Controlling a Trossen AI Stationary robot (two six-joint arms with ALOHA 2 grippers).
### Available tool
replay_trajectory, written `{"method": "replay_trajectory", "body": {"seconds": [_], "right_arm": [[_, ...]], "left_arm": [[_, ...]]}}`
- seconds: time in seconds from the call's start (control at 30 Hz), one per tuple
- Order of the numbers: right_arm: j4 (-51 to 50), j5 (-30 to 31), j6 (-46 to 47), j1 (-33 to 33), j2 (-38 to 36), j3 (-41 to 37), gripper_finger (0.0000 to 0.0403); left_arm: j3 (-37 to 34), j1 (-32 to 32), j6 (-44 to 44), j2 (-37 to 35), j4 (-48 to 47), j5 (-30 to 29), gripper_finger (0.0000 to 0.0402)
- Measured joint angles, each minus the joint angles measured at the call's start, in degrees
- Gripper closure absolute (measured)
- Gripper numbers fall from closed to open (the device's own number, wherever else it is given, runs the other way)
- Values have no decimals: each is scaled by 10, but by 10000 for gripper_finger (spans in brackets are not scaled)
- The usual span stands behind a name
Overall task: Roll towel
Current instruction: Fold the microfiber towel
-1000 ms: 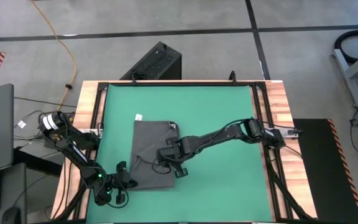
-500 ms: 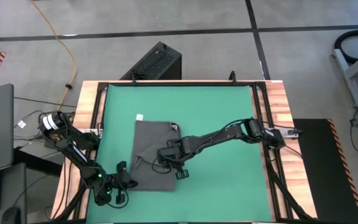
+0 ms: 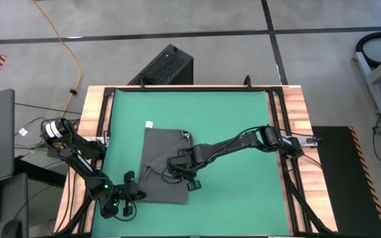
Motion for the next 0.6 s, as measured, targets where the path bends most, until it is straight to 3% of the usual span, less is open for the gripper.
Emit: {"method": "replay_trajectory", "body": {"seconds": [0.2,0.4,0.6], "right_arm": [[-1,7,-3,-3,0,1,351],[-20,13,-11,-24,0,63,392],[22,16,-19,-61,-1,99,390]], "left_arm": [[0,0,0,0,0,0,401],[0,0,6,0,0,0,402],[0,0,6,0,0,0,401]]}}
